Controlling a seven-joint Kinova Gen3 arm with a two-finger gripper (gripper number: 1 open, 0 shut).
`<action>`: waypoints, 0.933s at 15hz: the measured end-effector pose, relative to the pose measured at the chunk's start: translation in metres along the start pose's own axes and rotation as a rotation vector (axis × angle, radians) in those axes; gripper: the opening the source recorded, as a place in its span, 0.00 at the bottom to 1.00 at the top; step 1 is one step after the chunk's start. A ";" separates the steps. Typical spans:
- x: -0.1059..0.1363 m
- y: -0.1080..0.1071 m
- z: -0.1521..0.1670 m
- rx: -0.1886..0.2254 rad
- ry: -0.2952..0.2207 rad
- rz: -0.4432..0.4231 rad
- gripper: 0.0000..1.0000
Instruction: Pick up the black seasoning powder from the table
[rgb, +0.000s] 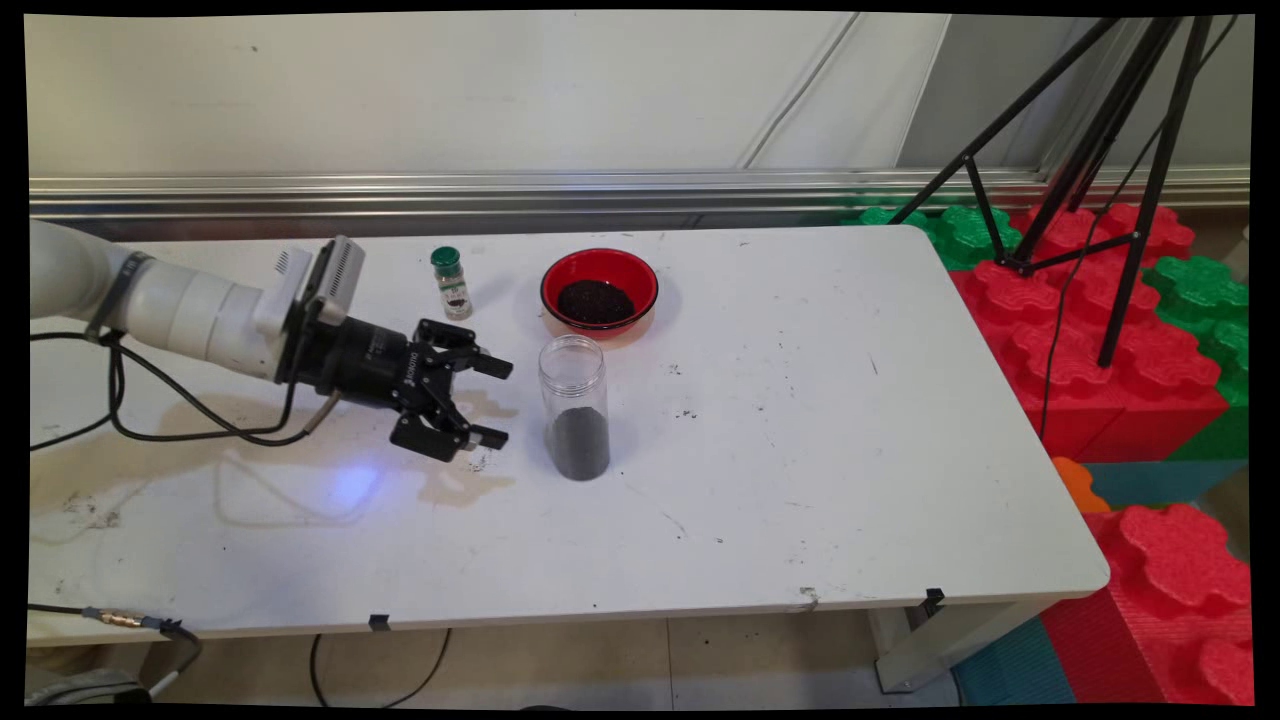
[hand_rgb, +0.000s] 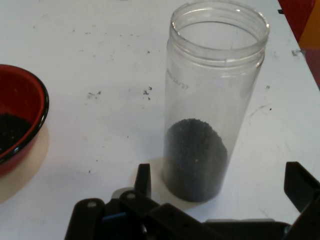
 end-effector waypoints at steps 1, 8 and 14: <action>-0.002 0.000 0.004 -0.002 0.004 0.003 1.00; -0.005 -0.002 0.030 -0.003 0.030 0.029 1.00; -0.005 -0.004 0.053 -0.010 0.046 0.023 1.00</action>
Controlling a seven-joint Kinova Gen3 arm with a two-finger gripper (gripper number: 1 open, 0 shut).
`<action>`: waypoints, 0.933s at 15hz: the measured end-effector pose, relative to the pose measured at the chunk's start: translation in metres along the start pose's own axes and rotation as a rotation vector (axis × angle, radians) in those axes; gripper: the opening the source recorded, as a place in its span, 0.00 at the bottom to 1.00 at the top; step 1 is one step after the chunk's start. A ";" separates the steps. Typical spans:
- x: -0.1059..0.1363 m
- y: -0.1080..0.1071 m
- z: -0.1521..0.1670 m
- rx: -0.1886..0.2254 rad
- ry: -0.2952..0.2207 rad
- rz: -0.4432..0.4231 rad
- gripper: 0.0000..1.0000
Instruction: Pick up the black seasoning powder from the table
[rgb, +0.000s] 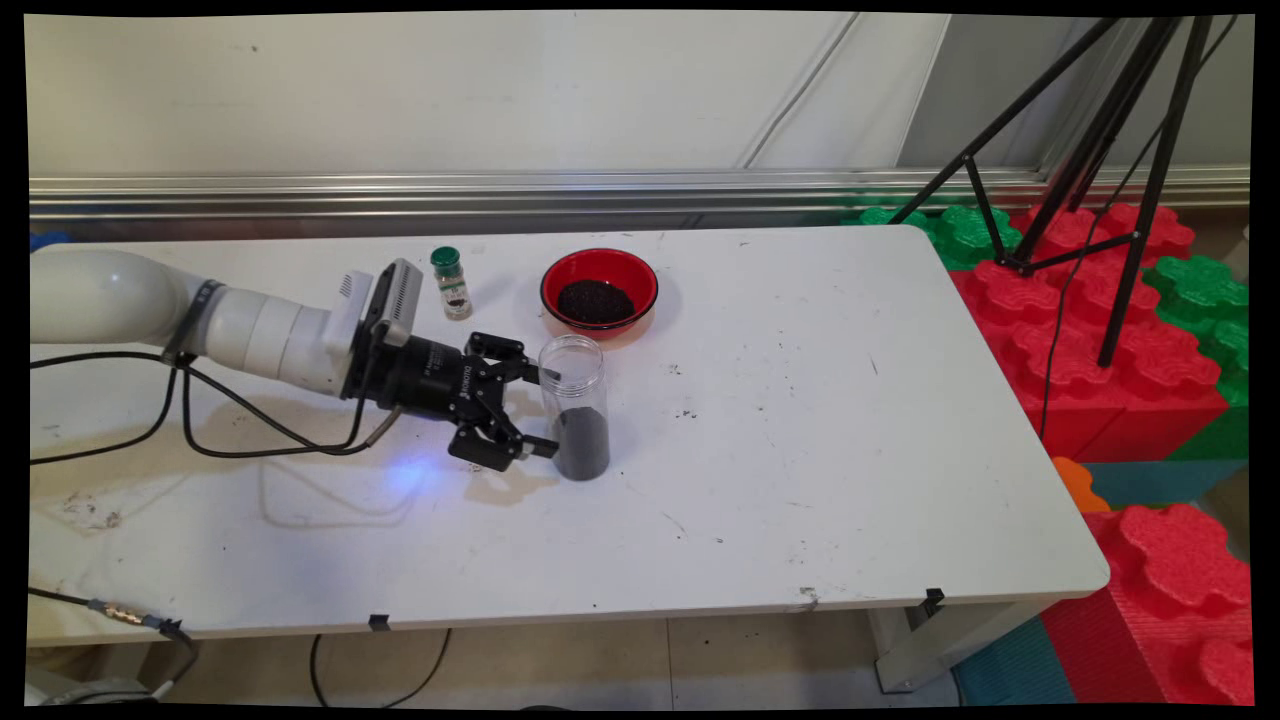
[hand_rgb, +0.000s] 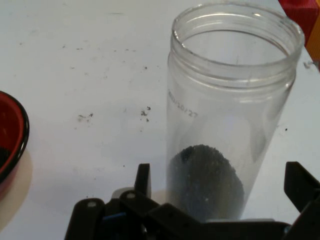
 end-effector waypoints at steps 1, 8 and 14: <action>0.000 0.000 0.002 -0.001 0.001 -0.002 1.00; -0.006 -0.004 0.021 -0.007 0.009 -0.016 1.00; -0.011 -0.005 0.030 -0.013 0.013 -0.019 1.00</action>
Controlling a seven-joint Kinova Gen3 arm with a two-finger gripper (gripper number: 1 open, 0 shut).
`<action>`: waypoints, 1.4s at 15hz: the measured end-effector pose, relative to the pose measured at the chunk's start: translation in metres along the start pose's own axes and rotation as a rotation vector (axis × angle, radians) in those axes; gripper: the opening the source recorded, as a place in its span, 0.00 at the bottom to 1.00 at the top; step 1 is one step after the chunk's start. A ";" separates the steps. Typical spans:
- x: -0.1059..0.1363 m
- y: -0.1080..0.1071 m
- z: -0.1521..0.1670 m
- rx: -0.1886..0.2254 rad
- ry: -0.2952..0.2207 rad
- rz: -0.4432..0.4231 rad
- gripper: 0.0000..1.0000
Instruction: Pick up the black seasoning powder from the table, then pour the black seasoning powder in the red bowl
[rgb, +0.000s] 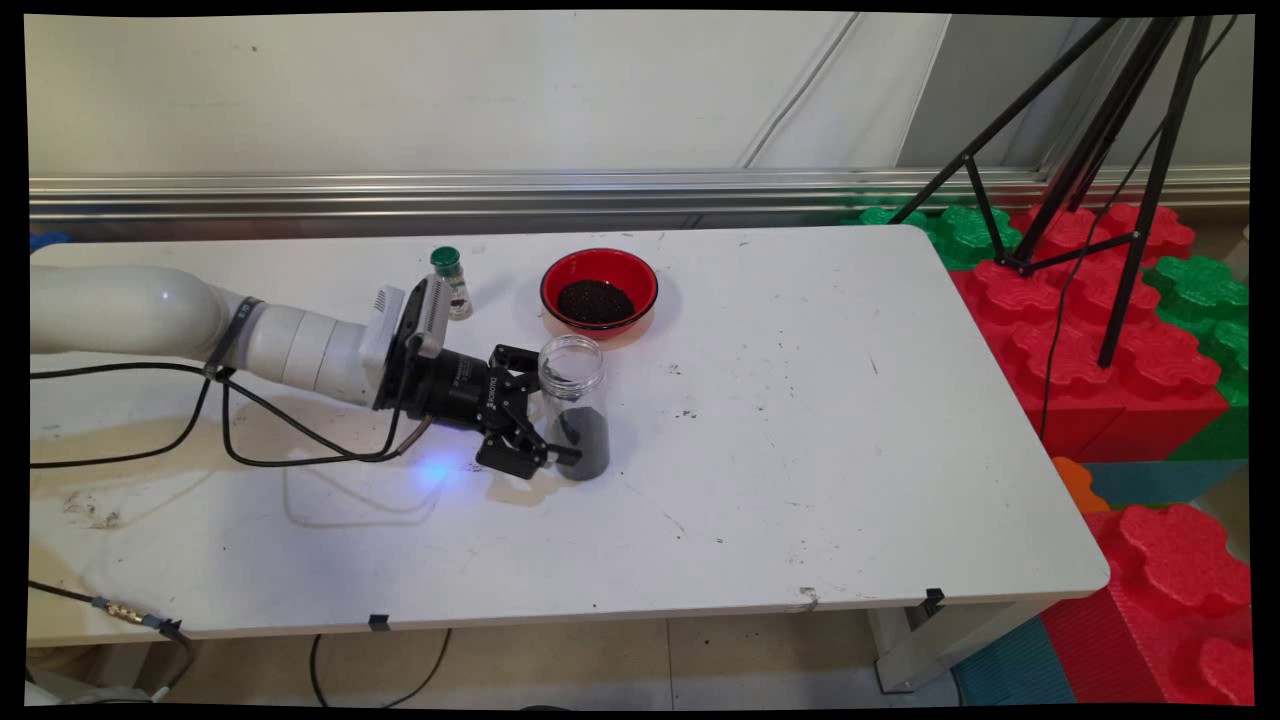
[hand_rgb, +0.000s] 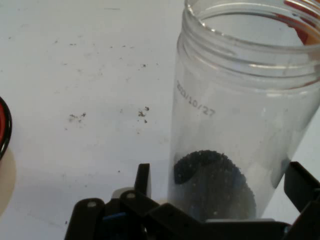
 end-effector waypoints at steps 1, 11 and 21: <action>-0.001 0.000 0.001 -0.001 0.001 0.000 1.00; -0.004 -0.003 0.007 -0.002 0.011 0.001 0.00; 0.018 -0.018 -0.005 -0.011 0.036 -0.008 0.00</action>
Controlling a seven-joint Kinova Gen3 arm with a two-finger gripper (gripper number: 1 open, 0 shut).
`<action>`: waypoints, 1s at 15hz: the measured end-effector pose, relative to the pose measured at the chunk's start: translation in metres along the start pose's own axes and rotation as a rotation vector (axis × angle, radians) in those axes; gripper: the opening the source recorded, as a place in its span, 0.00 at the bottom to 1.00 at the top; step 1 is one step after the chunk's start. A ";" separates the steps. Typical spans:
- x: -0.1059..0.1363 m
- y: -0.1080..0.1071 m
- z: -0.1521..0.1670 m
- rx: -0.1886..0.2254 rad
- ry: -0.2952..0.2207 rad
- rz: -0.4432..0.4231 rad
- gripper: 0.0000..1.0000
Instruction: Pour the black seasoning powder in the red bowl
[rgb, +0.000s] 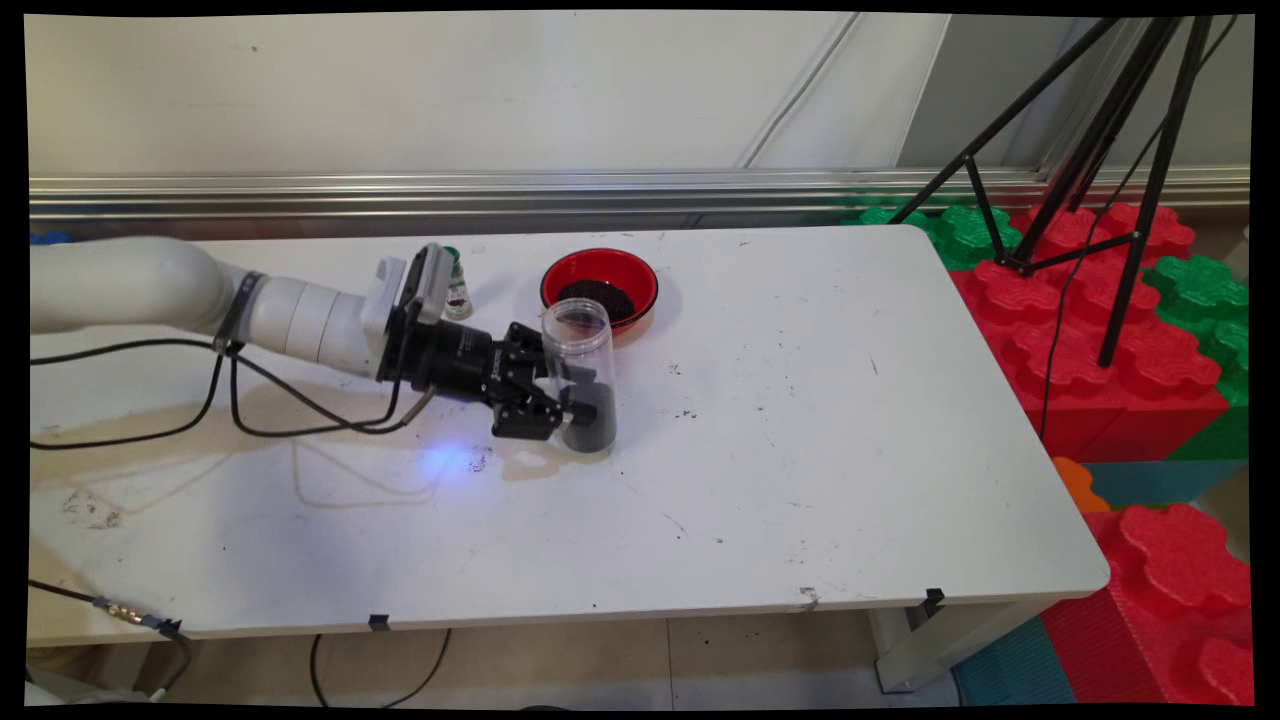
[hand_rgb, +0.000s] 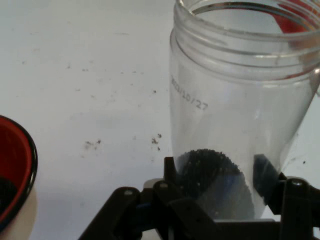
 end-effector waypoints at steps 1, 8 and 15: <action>0.004 -0.003 -0.001 -0.004 0.001 -0.005 0.00; 0.031 -0.020 -0.005 -0.048 0.007 -0.081 0.00; 0.042 -0.036 -0.002 -0.093 0.008 -0.219 0.00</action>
